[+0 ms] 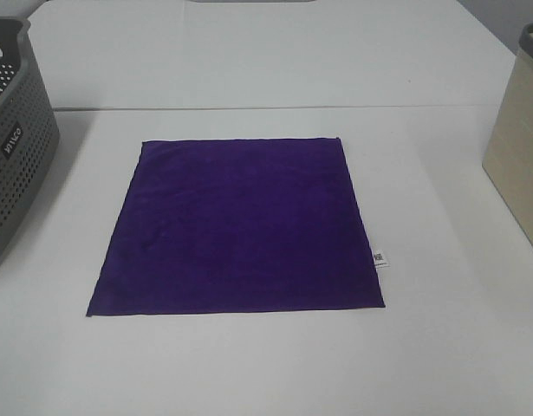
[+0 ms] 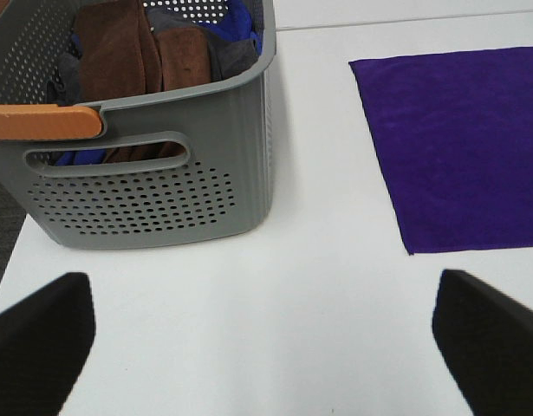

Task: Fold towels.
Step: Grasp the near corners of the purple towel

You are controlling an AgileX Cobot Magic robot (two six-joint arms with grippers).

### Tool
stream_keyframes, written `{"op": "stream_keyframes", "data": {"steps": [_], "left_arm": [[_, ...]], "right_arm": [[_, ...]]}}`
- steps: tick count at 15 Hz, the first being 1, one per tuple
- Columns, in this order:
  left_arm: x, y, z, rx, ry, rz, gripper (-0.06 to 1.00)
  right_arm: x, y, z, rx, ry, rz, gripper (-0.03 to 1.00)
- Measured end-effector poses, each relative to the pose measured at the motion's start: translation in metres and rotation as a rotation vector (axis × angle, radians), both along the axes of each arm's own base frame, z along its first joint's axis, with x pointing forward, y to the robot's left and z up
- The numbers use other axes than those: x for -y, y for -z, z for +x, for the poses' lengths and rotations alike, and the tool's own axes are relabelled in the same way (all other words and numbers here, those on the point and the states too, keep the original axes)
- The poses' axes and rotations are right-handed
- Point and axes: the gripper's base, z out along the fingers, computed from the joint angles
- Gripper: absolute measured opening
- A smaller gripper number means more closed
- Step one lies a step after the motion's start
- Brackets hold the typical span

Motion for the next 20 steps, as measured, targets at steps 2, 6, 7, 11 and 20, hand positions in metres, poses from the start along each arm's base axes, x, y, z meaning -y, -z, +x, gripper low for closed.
{"op": "stream_keyframes", "data": {"steps": [2, 6, 7, 11, 20], "left_arm": [[-0.001, -0.029, 0.023, -0.176, 0.011, 0.015, 0.99], [-0.002, -0.074, 0.127, -0.492, 0.028, -0.043, 0.99], [0.002, -0.070, 0.158, -0.571, 0.087, -0.055, 0.99], [0.036, -0.027, 0.251, -0.737, 0.311, -0.166, 0.99], [0.086, 0.113, 0.341, -0.961, 0.349, -0.261, 0.99]], "right_arm": [[-0.007, -0.040, 0.041, -0.161, 0.003, -0.025, 0.76], [-0.028, -0.076, 0.177, -0.422, 0.010, -0.102, 0.76], [-0.034, -0.077, 0.212, -0.442, 0.006, -0.108, 0.76], [-0.025, -0.056, 0.295, -0.546, -0.013, 0.029, 0.75], [-0.004, 0.065, 0.343, -0.869, -0.211, 0.361, 0.75]]}}
